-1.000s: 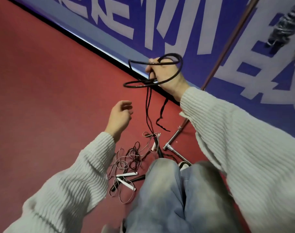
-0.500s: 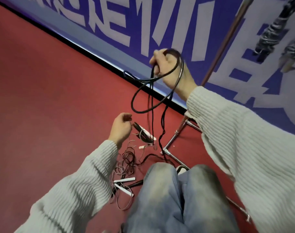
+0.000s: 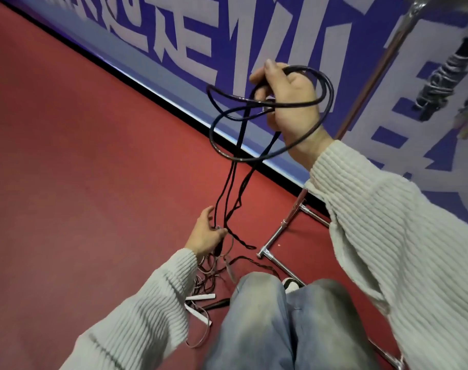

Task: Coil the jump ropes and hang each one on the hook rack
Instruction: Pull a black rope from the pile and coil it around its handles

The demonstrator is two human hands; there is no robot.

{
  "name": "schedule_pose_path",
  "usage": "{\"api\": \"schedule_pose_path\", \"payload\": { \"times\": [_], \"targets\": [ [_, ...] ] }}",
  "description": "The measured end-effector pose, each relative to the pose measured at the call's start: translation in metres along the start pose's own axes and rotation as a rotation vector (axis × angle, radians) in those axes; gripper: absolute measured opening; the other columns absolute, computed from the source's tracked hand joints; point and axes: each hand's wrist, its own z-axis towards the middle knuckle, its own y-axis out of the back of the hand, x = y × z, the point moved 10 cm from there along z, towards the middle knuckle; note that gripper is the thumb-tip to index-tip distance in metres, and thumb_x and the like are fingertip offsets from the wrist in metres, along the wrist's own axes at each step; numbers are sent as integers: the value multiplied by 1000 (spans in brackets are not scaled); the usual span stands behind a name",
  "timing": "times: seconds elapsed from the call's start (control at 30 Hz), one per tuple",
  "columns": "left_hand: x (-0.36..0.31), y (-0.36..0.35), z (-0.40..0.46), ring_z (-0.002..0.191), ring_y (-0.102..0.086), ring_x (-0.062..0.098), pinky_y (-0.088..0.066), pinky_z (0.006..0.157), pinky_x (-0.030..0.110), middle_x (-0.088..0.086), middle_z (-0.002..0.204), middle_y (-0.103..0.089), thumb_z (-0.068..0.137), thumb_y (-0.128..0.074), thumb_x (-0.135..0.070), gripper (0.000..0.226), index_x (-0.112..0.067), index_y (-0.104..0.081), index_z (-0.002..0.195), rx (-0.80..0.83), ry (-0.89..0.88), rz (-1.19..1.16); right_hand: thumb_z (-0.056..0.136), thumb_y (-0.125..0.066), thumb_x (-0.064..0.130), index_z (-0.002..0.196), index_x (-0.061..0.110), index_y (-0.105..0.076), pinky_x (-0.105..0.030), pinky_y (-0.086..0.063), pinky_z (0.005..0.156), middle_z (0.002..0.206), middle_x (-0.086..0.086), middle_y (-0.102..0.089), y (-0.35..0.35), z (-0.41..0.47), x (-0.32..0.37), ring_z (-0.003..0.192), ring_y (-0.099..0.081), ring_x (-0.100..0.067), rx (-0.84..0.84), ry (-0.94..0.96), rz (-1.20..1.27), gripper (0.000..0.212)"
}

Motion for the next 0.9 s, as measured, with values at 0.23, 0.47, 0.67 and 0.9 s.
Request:
{"api": "schedule_pose_path", "payload": {
  "times": [0.23, 0.47, 0.67, 0.9],
  "targets": [
    [-2, 3, 0, 91, -73, 22, -57, 88, 38, 4, 96, -76, 101, -56, -23, 16, -13, -69, 100, -176, -118, 231, 108, -49, 26, 88, 13, -64, -18, -22, 37, 61, 4, -52, 31, 1, -11, 41, -35, -7, -68, -99, 74, 28],
    [-36, 36, -20, 60, -46, 8, -36, 66, 24, 0, 76, -48, 104, -53, -12, 14, -7, -64, 99, -19, -30, -538, 98, -61, 24, 93, 13, -66, -18, -23, 39, 67, -3, -57, 69, -39, -134, 41, -33, -8, 203, -604, -506, 13],
    [-111, 50, -41, 70, -50, 13, -40, 77, 30, 0, 74, -57, 104, -52, -15, 11, -14, -63, 102, 141, -165, -665, 96, -65, 4, 86, 17, -72, -19, -47, 56, 68, 5, -66, 43, -91, -210, 55, -59, -4, 396, -677, -534, 18],
    [-124, 41, -44, 72, -54, 17, -46, 73, 32, 4, 80, -59, 104, -43, -11, 20, -13, -57, 89, 118, -180, -641, 97, -62, 6, 96, 18, -72, -22, -53, 72, 76, 1, -68, 18, -111, -233, 67, -62, -11, 316, -691, -370, 15]
  ]
}}
